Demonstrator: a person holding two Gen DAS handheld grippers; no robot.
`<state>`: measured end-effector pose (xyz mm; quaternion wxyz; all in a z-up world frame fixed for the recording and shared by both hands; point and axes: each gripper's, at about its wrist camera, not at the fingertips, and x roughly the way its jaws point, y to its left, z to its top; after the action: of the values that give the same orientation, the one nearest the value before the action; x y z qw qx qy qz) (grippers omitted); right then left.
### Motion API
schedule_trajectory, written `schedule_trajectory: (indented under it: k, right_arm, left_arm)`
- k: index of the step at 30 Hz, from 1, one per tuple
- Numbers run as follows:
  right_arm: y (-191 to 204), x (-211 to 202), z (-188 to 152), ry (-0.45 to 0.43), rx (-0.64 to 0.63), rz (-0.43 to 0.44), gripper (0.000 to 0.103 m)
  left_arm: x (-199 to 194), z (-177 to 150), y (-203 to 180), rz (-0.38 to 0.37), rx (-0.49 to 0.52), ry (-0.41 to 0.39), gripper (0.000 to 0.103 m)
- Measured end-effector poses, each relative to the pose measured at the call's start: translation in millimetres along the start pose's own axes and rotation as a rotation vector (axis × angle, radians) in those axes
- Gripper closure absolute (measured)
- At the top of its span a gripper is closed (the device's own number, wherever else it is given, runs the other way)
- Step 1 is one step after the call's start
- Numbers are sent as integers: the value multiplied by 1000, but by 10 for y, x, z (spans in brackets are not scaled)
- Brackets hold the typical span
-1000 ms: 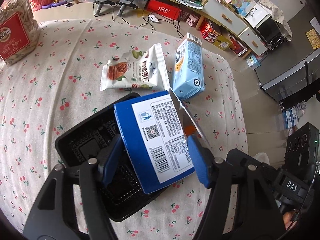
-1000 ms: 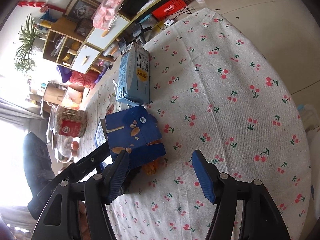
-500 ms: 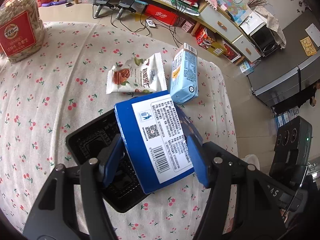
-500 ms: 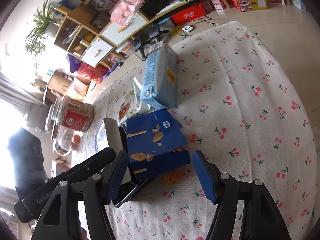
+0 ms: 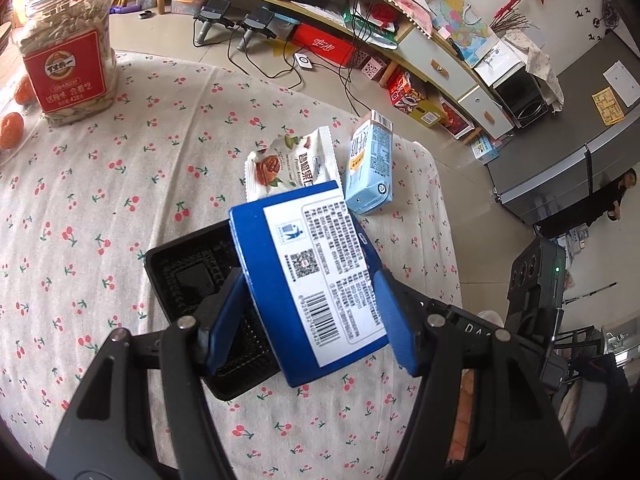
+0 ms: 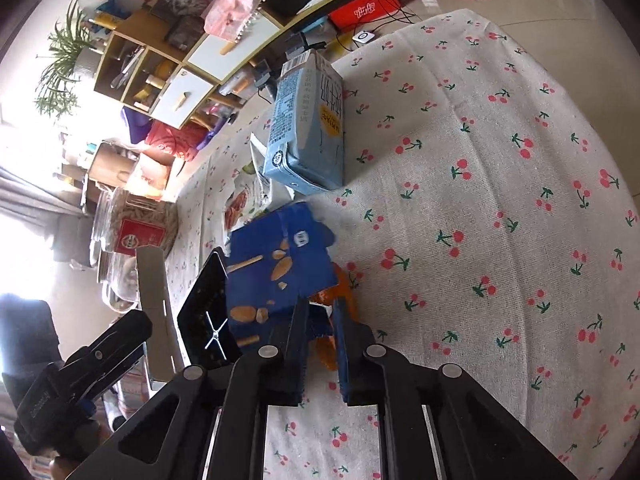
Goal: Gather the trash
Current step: 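Grasp the blue box with the left tool while the right tool grasps the blue cardboard piece, then carry box and cardboard to the white basin and open both tools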
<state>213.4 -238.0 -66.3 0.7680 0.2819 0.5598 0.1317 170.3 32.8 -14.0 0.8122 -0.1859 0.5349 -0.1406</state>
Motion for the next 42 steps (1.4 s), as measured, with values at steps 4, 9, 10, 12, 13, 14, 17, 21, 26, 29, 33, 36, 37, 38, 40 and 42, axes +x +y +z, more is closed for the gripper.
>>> schedule_trajectory:
  k: [4, 9, 10, 12, 13, 14, 17, 21, 26, 29, 33, 36, 37, 38, 40, 42]
  right_arm:
    - [22, -97, -29, -2, 13, 71, 98]
    - [56, -307, -41, -31, 34, 172, 99]
    - [55, -336, -44, -35, 39, 187, 99]
    - [47, -388, -57, -41, 53, 219, 99]
    - [29, -427, -64, -47, 60, 236, 99]
    - [5, -472, -72, -54, 66, 245, 99]
    - [-40, -574, -85, -72, 82, 261, 99]
    - [-101, -734, -126, -96, 89, 275, 99]
    - [-187, -911, -178, -122, 98, 282, 99]
    - [-252, -1043, -214, -144, 111, 285, 99]
    - [-248, -1252, -275, -177, 80, 281, 99]
    - [-276, -1452, -348, -200, 57, 309, 99]
    - [-306, -1537, -379, -211, 51, 305, 99]
    - [-345, -1630, -415, -224, 45, 292, 99]
    - [-458, -1827, -491, -253, 35, 242, 99]
    - [-633, -2050, -563, -293, 43, 187, 99]
  left_arm:
    - [-73, -14, 1, -20, -3, -7, 37]
    - [-150, -29, 20, -38, -11, -18, 37]
    - [-163, -33, 27, -41, -12, -19, 37]
    - [-184, -43, 16, -47, -13, -22, 37]
    - [-192, -47, 10, -50, -12, -24, 37]
    - [-200, -54, 3, -53, -12, -26, 37]
    - [-218, -75, -18, -64, -12, -28, 37]
    - [-237, -98, -20, -72, -13, -32, 37]
    - [-262, -151, -48, -82, -16, -34, 37]
    - [-257, -179, -107, -94, -9, -32, 37]
    - [-223, -253, -251, -108, 17, -24, 37]
    - [-189, -311, -361, -126, 35, -14, 37]
    - [-175, -339, -396, -135, 40, -11, 37]
    - [-158, -363, -432, -146, 44, -7, 37]
    - [-105, -422, -516, -162, 54, 11, 37]
    - [-47, -477, -628, -184, 65, 34, 37]
